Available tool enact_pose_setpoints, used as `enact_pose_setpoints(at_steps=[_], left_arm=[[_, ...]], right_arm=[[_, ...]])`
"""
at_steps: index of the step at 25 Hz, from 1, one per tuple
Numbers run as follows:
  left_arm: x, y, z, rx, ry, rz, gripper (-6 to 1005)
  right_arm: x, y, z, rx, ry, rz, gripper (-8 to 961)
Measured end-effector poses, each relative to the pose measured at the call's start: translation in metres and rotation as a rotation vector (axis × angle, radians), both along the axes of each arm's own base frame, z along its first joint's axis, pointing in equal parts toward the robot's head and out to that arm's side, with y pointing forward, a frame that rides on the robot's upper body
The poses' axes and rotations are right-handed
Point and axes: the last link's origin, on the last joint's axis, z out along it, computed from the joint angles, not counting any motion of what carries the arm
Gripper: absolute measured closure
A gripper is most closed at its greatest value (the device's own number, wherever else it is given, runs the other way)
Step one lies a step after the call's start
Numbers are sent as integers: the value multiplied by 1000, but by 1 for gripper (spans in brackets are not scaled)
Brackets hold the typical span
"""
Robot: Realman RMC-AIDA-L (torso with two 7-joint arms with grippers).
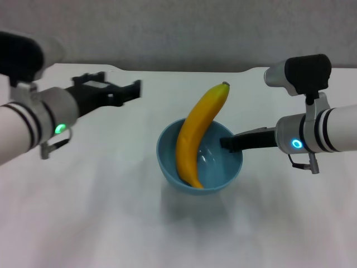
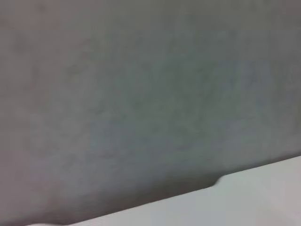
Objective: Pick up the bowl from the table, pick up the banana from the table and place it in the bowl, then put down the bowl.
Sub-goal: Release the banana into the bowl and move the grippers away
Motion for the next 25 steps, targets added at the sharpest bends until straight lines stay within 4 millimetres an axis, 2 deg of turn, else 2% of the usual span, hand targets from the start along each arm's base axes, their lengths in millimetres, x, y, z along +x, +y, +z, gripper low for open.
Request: enact_pose_setpoints(at_steps=[6,10,17,25], left_arm=[[-48,5,15,51,30,124,93],[-65,4,19,73,30,172,94],[-67,7,24,104,23,173,95],[-55,9,15,81,10,147,96]], right_arm=[[9,0,2,15,-3,-31,828],[9,-2,0,3,1,-34,826],[11,-6,-9,-36,-22,-45,822],[23,-9,-12,-40,-45,-73,817]])
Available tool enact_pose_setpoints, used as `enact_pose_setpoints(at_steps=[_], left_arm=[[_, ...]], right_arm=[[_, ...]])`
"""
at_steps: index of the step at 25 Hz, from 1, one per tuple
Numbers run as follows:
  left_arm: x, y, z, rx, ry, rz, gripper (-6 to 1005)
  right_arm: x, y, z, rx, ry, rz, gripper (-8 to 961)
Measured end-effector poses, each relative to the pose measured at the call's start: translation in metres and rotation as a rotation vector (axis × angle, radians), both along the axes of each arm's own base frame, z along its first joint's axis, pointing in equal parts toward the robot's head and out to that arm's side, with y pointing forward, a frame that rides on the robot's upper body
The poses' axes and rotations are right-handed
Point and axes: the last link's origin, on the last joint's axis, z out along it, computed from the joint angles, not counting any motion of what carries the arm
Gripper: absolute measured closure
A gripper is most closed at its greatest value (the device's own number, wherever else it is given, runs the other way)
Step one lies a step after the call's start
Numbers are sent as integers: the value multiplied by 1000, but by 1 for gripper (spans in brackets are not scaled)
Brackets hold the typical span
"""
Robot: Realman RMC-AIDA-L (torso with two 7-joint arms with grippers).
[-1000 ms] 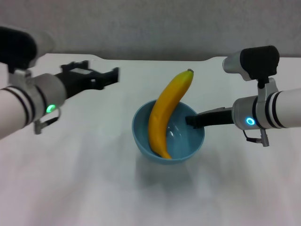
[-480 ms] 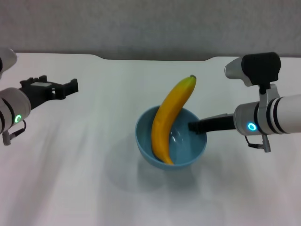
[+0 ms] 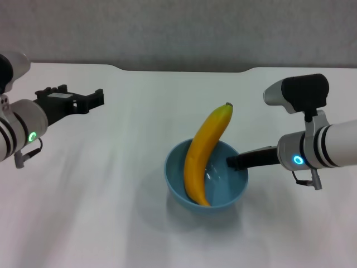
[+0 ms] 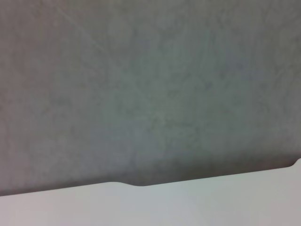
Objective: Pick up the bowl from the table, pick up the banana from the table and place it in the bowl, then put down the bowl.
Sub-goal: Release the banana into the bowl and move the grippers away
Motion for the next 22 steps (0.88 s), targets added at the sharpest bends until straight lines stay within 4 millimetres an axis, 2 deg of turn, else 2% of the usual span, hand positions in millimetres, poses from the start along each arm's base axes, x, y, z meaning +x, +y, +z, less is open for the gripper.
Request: enact_pose_setpoints(at_steps=[12,22], left_arm=[[3,0,-2,-3,-22,-2,97],[3,0,-2,-3,-27,1,98]], right_arm=[[4,-7,-8,-30,-27,9,810],[17,-10,-9,-21,-51,-19,804]])
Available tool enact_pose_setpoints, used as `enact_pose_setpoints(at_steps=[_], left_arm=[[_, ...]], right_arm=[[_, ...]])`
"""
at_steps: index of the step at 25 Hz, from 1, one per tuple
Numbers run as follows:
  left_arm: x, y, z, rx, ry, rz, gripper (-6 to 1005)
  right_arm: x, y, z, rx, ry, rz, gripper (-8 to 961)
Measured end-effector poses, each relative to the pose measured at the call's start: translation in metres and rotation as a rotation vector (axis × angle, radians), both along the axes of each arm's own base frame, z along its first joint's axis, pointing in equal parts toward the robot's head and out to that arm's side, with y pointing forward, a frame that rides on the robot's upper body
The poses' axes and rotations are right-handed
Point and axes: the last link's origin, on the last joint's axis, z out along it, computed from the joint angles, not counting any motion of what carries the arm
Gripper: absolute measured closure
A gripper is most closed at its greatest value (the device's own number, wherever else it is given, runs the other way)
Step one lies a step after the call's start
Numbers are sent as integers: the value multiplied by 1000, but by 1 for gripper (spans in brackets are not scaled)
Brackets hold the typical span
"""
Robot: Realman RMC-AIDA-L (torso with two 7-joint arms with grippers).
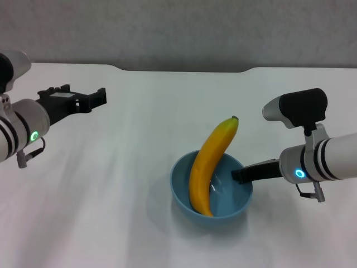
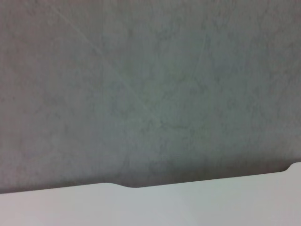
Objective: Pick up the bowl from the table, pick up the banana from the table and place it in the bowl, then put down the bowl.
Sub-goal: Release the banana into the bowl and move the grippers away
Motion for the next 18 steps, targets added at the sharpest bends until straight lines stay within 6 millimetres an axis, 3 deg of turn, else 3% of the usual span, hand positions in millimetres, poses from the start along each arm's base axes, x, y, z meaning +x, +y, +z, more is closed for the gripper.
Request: enact_pose_setpoints(at_steps=[9,18], left_arm=[[-5,-2,0,-1,-10,15,100],[-13,-6,1,1,-8,33,101]], right_arm=[[2,3,3,51,-13,30,799],[4,-11,20,142,30,104,438]])
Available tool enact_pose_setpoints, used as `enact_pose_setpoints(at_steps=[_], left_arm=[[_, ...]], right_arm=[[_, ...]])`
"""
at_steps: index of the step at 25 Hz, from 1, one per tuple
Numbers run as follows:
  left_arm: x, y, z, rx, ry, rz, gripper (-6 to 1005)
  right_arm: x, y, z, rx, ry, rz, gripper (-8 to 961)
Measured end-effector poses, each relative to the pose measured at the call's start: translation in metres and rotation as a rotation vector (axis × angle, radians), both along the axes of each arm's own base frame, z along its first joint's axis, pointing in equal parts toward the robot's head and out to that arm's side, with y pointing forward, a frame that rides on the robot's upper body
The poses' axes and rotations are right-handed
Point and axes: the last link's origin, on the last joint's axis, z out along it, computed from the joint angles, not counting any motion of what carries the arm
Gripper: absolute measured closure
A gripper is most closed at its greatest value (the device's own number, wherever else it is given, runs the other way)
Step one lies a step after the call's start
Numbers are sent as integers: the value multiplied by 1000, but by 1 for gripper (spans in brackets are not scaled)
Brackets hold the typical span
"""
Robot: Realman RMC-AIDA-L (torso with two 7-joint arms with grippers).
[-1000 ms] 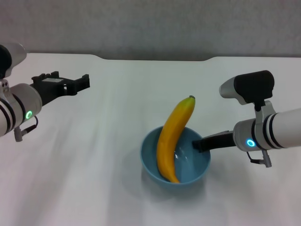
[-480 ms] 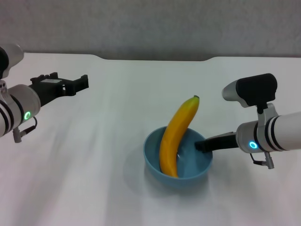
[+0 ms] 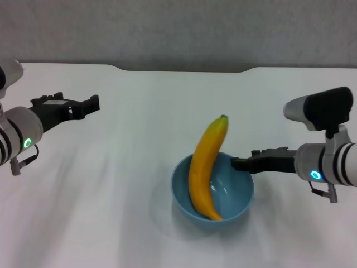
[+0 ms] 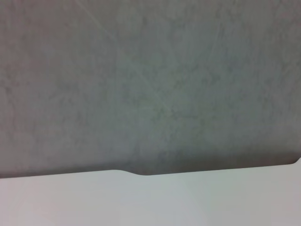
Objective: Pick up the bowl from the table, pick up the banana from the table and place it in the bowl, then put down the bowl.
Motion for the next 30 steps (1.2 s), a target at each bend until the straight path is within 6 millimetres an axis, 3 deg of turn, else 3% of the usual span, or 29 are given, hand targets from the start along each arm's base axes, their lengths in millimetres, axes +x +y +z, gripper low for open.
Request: enact_pose_setpoints(at_steps=[2,13,21,30], left_arm=[[-1,0,0,0,1,2,101],[-3,-2,-1,-5,9,3,102],[-8,-10,-6,8,51,-13,103],[-12,-22,-14,80,97,-51,104]], right_arm=[[0,-1,3,13,6,6,340],[-7,-3,17,82,22,68,104],[7,-19,52,348,-18,130,76],[42,-31,50,393,-25,111,78]])
